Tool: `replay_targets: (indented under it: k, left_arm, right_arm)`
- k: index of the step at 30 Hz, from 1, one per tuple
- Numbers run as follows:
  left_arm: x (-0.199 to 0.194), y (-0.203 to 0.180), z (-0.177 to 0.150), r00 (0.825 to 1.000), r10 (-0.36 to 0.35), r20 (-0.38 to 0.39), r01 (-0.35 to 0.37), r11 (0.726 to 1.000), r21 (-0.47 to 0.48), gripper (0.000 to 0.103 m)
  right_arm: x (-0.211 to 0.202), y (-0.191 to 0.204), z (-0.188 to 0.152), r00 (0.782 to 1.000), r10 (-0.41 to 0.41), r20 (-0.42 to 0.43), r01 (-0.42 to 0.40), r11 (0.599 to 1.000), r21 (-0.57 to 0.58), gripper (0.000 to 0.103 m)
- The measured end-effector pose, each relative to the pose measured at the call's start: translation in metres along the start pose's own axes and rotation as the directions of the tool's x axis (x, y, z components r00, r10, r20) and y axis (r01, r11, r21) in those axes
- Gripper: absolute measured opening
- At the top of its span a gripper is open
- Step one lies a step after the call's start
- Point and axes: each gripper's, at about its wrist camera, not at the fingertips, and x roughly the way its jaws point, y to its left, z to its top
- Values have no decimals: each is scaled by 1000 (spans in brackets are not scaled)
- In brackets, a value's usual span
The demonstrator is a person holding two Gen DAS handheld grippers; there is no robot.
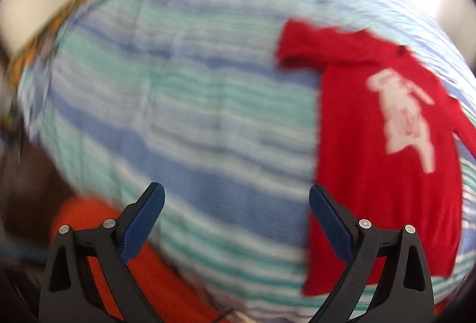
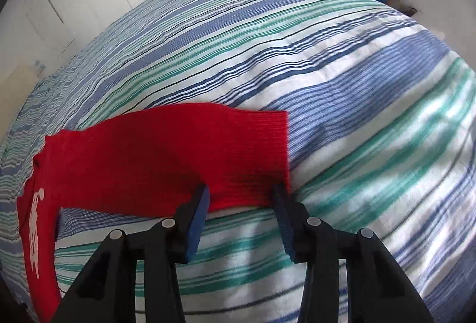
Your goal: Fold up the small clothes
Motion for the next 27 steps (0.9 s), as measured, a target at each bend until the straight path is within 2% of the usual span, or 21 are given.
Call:
replay_targets:
  k: [1, 4, 5, 6, 8, 9, 11, 13, 20, 22, 23, 25, 26, 27]
  left_arm:
    - [-6, -10, 16, 999, -32, 28, 31, 999, 42, 98]
    - [-15, -56, 74, 984, -146, 99, 127, 975, 180, 99]
    - [-11, -75, 92, 980, -172, 99, 145, 961, 237, 100]
    - [0, -102, 111, 976, -197, 95, 158, 935, 318, 100]
    - [24, -141, 130, 977, -175, 121, 106, 894, 435, 100]
    - [47, -163, 138, 982, -128, 142, 43, 872, 487, 99]
    - [83, -190, 148, 991, -68, 112, -2, 848, 531, 97]
    - [115, -211, 157, 998, -42, 54, 5, 826, 564, 92]
    - [162, -239, 169, 1000, -1, 20, -11, 800, 599, 92]
    - [173, -245, 168, 1000, 13, 17, -21, 786, 617, 88]
    - [181, -247, 168, 1000, 22, 8, -22, 780, 626, 81]
    - [187, -248, 168, 1000, 18, -3, -13, 777, 629, 57]
    - [189, -249, 170, 1000, 3, -17, 8, 783, 622, 27]
    - [188, -245, 172, 999, -24, -41, 44, 798, 601, 6]
  right_arm:
    - [-6, 1, -8, 1000, -22, 12, 22, 1000, -2, 47]
    - [-39, 13, -26, 995, 67, 72, -67, 998, -9, 51]
    - [-50, 17, -34, 992, 87, 95, -85, 996, -23, 54]
    - [-59, 19, -42, 988, 100, 119, -97, 995, -38, 56]
    - [-74, 21, -56, 981, 117, 156, -110, 992, -54, 58]
    - [-78, 21, -61, 979, 128, 160, -122, 991, -50, 59]
    - [-79, 25, -66, 973, 166, 159, -159, 986, -56, 59]
    - [-72, 33, -65, 975, 168, 148, -155, 983, -93, 58]
    - [-60, 37, -75, 979, 187, 86, -176, 977, -119, 58]
    - [-55, 40, -75, 978, 192, 77, -182, 976, -119, 58]
    - [-54, 41, -74, 979, 192, 72, -183, 975, -123, 59]
    - [-53, 43, -75, 979, 193, 63, -183, 974, -134, 59]
    - [-52, 45, -75, 980, 189, 61, -179, 974, -141, 59]
    - [-51, 47, -76, 981, 185, 59, -174, 973, -150, 59]
